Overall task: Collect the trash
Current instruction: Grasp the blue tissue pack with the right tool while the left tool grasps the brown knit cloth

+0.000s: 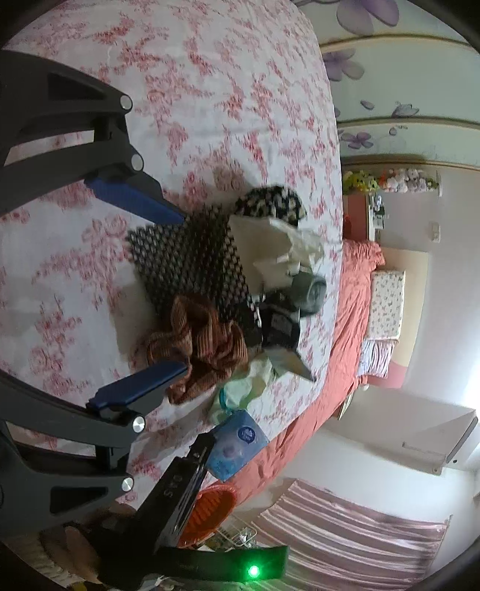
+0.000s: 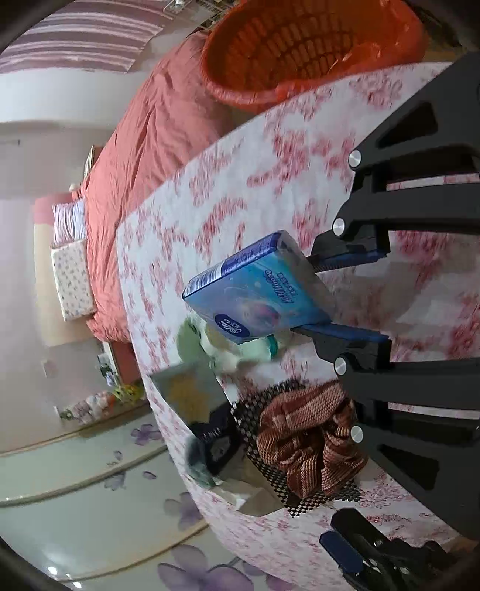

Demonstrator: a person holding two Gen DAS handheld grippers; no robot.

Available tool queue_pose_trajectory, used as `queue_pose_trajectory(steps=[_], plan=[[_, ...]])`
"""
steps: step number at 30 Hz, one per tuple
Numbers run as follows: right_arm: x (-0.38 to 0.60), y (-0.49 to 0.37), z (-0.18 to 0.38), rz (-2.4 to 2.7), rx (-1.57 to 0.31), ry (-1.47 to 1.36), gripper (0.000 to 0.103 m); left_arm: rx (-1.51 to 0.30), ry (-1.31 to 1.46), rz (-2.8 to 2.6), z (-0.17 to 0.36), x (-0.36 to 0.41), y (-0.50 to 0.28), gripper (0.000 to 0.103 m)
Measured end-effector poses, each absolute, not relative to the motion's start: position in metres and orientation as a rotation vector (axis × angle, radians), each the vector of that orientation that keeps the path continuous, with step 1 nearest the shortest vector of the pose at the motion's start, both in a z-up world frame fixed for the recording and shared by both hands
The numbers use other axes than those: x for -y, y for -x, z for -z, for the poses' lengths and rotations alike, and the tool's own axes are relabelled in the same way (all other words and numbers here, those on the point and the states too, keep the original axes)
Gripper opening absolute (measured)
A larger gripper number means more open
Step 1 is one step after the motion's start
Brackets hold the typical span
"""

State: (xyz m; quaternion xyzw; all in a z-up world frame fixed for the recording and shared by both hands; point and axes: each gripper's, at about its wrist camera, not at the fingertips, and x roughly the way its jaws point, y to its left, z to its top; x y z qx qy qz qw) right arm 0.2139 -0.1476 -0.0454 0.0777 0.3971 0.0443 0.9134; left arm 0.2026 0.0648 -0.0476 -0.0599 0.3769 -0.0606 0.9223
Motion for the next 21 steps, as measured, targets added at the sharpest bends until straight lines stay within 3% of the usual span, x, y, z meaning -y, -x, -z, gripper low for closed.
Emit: queue_pose_trajectory(steps=[8,12,21], plan=[[0.17,-0.201,0.046,-0.075,-0.803,-0.174,0.027,-0.794,0.093,0.156,0.054,-0.039,-0.221,0.069],[0.178,-0.198,0.048,-0.07,-0.804,-0.182,0.027,-0.815,0.061,0.144,0.061,-0.03,-0.234,0.055],[0.194,-0.192,0.047,-0.062,-0.798,-0.209,0.027,-0.828,-0.006,0.129,0.07,-0.017,-0.243,0.043]])
